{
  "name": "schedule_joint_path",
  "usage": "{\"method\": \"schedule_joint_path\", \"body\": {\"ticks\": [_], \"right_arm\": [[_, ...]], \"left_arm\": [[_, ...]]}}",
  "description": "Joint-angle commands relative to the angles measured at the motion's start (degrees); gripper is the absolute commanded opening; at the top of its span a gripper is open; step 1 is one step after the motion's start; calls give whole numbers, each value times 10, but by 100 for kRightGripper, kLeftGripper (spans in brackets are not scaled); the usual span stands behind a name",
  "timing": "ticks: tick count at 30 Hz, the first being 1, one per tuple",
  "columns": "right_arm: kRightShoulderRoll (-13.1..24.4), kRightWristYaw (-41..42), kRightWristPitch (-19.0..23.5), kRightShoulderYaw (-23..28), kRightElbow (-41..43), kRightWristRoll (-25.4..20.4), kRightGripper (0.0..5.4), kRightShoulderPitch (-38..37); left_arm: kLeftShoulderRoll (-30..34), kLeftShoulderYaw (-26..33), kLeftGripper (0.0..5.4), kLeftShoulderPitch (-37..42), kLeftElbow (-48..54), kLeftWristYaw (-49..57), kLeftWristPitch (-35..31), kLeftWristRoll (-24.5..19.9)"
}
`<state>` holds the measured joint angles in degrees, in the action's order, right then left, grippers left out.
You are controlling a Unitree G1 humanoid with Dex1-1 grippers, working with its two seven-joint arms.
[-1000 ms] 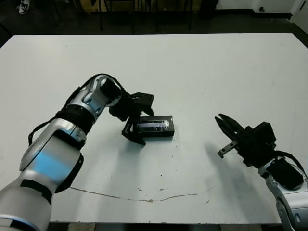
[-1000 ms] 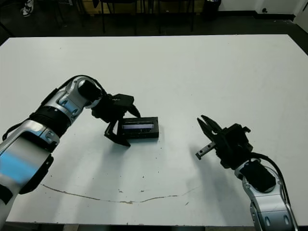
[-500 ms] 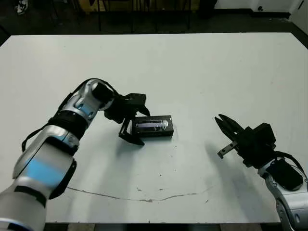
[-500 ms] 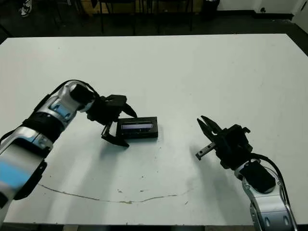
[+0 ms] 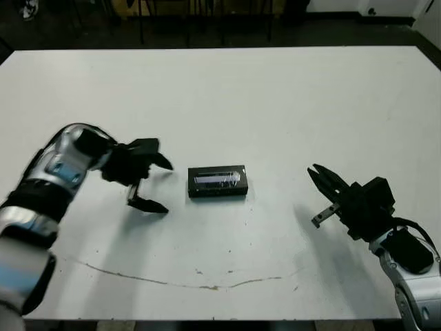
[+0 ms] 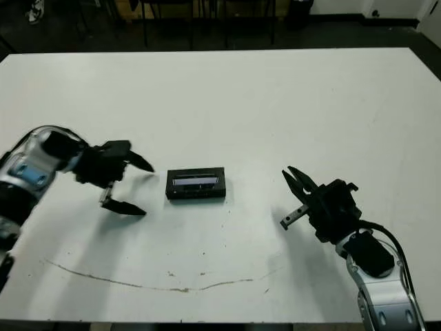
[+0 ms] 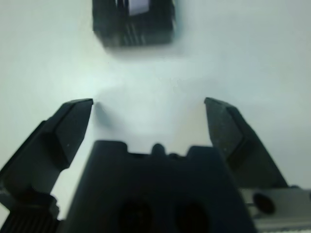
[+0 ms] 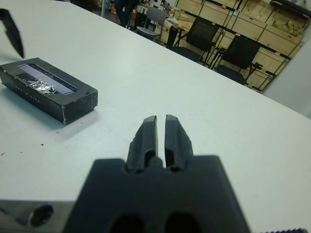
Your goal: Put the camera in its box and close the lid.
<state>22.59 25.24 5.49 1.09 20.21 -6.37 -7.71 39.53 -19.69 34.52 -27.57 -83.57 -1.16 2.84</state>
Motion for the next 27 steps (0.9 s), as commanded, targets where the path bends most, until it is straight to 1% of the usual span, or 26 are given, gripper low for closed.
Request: {"method": "schedule_joint_path", "body": {"ticks": [1,2,3,4,6,9,11,13,14,17,18,20,24,27], "right_arm": [[2,-2,11,-2,0,6,0,-5],[2,-1,5,-3,-3,5,0,-3],[2,-1,4,-4,-4,5,0,-2],[1,-2,4,-4,-5,6,0,-1],[-3,-3,7,-4,-8,2,0,2],[-6,-6,13,-4,-9,1,0,5],[-8,-10,15,-3,-8,3,0,6],[-18,-20,15,0,-7,-2,0,4],[-28,-31,17,3,-6,-6,0,3],[-62,-59,-7,13,-17,-16,0,0],[-68,-64,-17,14,-22,-15,0,0],[-75,-74,-19,16,-21,-10,0,0],[-81,-98,1,17,-7,1,0,-1],[-83,-107,14,16,1,-2,0,-3]], "left_arm": [[46,26,539,-69,92,51,-80,17],[49,50,539,-88,132,84,-123,10],[38,90,531,-114,176,129,-168,-10],[19,132,521,-139,217,175,-201,-34],[-37,204,495,-182,293,271,-243,-79],[-117,249,437,-216,397,383,-278,-124],[-174,256,399,-229,454,445,-273,-152],[-214,246,361,-237,496,490,-268,-166],[-236,237,340,-239,511,511,-269,-172],[-298,197,282,-244,537,572,-268,-177],[-312,182,262,-244,541,589,-268,-172],[-336,152,221,-243,543,623,-271,-161],[-375,95,145,-232,543,694,-328,-135],[-386,61,86,-223,515,714,-360,-121]]}}
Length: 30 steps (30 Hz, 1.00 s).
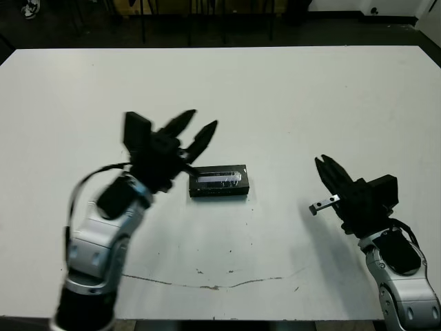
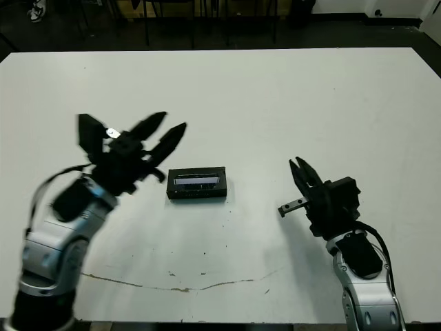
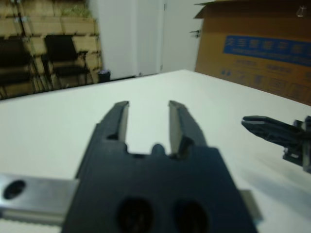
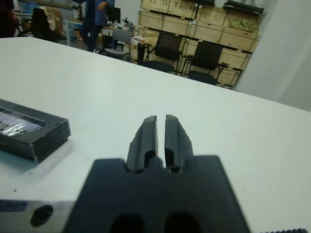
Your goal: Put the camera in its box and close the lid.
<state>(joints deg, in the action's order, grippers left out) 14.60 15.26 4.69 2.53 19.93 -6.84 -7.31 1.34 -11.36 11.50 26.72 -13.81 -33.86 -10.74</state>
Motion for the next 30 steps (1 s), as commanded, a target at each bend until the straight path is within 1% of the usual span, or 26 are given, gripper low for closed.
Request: {"method": "schedule_joint_path", "body": {"ticks": [1,4,5,12,19,26,28,30], "right_arm": [[-3,-8,23,2,4,2,0,-8],[-2,-12,29,1,11,7,0,-11],[-2,-13,32,0,14,8,0,-12],[-5,-10,22,1,8,4,0,-14],[-8,-11,26,1,11,1,0,-15],[-5,-6,26,-1,11,2,0,-16],[-6,-2,22,-1,9,-3,0,-16],[-10,1,23,0,8,-11,0,-16]], "left_arm": [[-4,-34,67,11,-42,22,-44,24],[-2,-66,9,22,-85,38,-80,52],[-3,-73,1,23,-98,43,-87,59],[-12,-95,1,0,-164,54,-101,75],[-2,-95,1,-18,-215,44,-101,79],[16,-82,1,-36,-221,29,-106,76],[21,-73,1,-46,-214,19,-89,70],[24,-55,1,-66,-195,6,-46,58]]}}
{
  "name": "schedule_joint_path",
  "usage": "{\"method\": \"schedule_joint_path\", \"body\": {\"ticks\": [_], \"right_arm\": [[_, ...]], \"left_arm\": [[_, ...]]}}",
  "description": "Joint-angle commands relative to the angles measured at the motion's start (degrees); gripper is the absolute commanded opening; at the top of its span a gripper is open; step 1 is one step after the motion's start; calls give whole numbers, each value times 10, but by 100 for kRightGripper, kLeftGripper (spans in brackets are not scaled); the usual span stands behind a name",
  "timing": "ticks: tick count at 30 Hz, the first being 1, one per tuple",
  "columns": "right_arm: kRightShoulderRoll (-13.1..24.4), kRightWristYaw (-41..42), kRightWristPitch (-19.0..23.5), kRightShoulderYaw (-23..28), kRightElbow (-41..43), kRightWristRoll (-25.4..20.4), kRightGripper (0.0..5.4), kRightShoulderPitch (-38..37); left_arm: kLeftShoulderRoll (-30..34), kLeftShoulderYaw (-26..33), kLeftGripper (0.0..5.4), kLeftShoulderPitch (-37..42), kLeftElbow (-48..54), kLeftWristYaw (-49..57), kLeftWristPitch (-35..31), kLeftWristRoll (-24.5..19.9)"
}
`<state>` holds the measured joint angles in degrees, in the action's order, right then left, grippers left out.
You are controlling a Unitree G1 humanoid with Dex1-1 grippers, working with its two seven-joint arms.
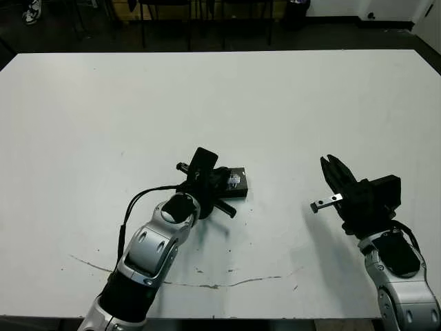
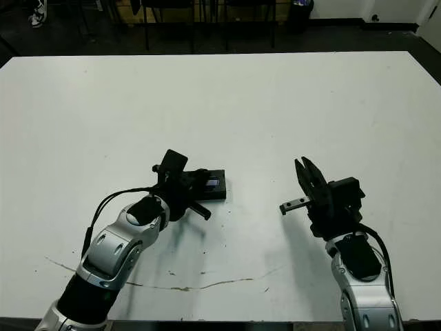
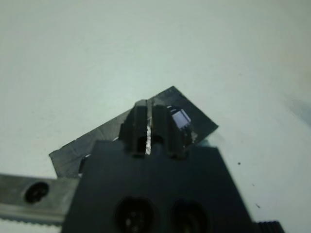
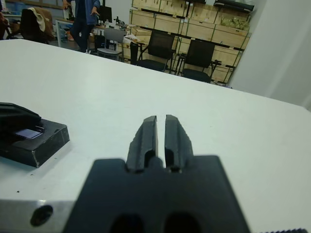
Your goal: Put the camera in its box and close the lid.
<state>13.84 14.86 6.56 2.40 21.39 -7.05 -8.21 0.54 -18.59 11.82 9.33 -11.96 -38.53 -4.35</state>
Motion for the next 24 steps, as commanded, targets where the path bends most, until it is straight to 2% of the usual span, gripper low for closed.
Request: {"method": "schedule_joint_path", "body": {"ticks": [1,5,6,8,9,10,13,15,18,24], "right_arm": [[-3,3,7,2,-4,-9,0,-8],[-3,-3,14,-1,6,-3,0,-8],[-3,-3,13,-2,6,-1,0,-7],[-7,-6,16,-4,8,-3,0,-3],[-10,-7,18,-5,9,-5,0,0],[-13,-10,20,-8,11,-3,0,3],[-22,-18,11,-12,9,2,0,10],[-29,-23,-1,-15,2,3,0,17],[-37,-31,-3,-20,-3,9,0,24],[-40,-40,7,-21,3,15,0,24]], "left_arm": [[35,25,1,-85,-4,-16,43,-7],[41,60,1,-126,50,-23,167,-15],[52,65,1,-131,59,-22,212,-1],[92,66,1,-130,60,17,349,90],[102,71,1,-128,58,36,395,120],[106,84,1,-125,54,48,430,130],[86,129,1,-119,38,82,493,110],[61,161,1,-116,26,100,516,68],[32,196,1,-117,22,125,499,29],[22,212,1,-138,10,126,505,24]]}}
